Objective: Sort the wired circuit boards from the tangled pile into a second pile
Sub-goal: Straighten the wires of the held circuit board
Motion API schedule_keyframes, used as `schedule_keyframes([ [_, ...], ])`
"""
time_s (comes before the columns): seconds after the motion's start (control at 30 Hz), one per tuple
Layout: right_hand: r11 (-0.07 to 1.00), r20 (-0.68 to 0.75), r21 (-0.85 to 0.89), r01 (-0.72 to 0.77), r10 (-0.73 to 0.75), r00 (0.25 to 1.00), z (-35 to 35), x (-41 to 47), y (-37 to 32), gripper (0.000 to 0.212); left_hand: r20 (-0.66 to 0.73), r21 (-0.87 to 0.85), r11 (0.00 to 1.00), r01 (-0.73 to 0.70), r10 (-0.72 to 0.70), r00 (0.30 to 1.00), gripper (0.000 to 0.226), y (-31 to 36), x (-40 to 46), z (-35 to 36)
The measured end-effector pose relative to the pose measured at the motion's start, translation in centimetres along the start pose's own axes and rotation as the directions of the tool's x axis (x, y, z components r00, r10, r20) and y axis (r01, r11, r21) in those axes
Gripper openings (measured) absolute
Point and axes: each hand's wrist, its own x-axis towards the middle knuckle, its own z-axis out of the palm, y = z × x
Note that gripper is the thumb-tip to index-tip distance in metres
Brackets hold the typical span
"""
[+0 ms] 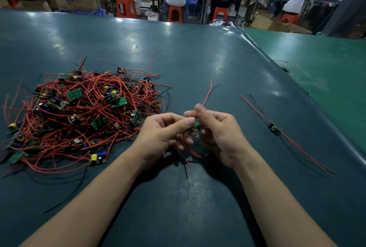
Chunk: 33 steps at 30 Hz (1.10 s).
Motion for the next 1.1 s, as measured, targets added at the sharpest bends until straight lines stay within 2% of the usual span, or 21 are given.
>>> schedule_keyframes([
  [0.1, 0.998, -0.034, 0.011, 0.056, -0.056, 0.998, 0.2, -0.1, 0.0, 0.023, 0.023, 0.066, 0.998, 0.01, -0.011, 1.0, 0.018, -0.1, -0.1, 0.1],
  [0.23, 0.984, -0.249, 0.114, 0.141, -0.109, 0.962, -1.3, 0.7, -0.8, 0.024, 0.091, 0.119, 0.992, 0.038, -0.049, 0.995, 0.022, 0.0, -0.1, -0.2],
  [0.37, 0.952, -0.432, 0.245, 0.183, -0.062, 0.9, -2.9, 1.3, -1.1, 0.025, 0.199, 0.162, 0.986, 0.046, -0.078, 0.977, 0.01, 0.2, -0.4, -0.2],
  [0.43, 0.935, -0.496, 0.293, 0.201, -0.031, 0.868, -3.1, 1.3, -1.1, 0.034, 0.21, 0.138, 0.989, 0.048, -0.077, 0.975, 0.009, 0.2, -0.4, -0.4],
  [0.53, 0.895, -0.538, 0.388, 0.217, 0.029, 0.842, -3.4, 1.4, -1.3, 0.034, 0.202, 0.01, 0.999, 0.048, -0.049, 0.978, 0.01, 0.2, -0.5, -0.6],
  [0.57, 0.902, -0.529, 0.383, 0.2, 0.036, 0.848, -3.4, 1.3, -1.4, 0.035, 0.184, -0.046, 0.998, 0.035, -0.026, 0.982, 0.008, 0.2, -0.5, -0.6],
  [0.63, 0.959, -0.454, 0.234, 0.161, -0.038, 0.89, -2.6, 0.9, -1.6, 0.038, 0.107, -0.119, 0.993, -0.023, 0.036, 0.994, 0.009, 0.0, -0.2, -0.6],
  [0.73, 0.967, -0.14, -0.092, 0.238, -0.249, 0.958, -0.1, -0.2, -1.0, 0.039, -0.029, -0.173, 0.982, -0.077, 0.073, 0.997, 0.022, -0.3, 0.5, -0.5],
  [0.8, 0.922, 0.018, -0.159, 0.352, -0.354, 0.935, 0.8, -0.8, -0.8, 0.028, -0.085, -0.167, 0.982, -0.09, 0.077, 0.993, 0.027, -0.4, 0.8, -0.6],
  [0.93, 0.939, 0.026, -0.107, 0.328, -0.327, 0.945, -0.2, -0.9, -1.1, 0.023, -0.107, 0.017, 0.982, -0.19, 0.19, 0.976, 0.023, -0.9, 0.6, -0.5],
  [1.03, 0.942, 0.038, -0.209, 0.262, -0.259, 0.965, -0.3, -0.5, -0.5, 0.031, -0.103, 0.073, 0.963, -0.258, 0.264, 0.959, 0.019, -1.2, 0.8, -0.4],
  [1.1, 0.946, 0.055, -0.258, 0.195, -0.187, 0.981, -0.2, -0.4, 0.0, 0.035, -0.103, 0.08, 0.962, -0.26, 0.268, 0.958, 0.025, -1.3, 0.9, -0.7],
])
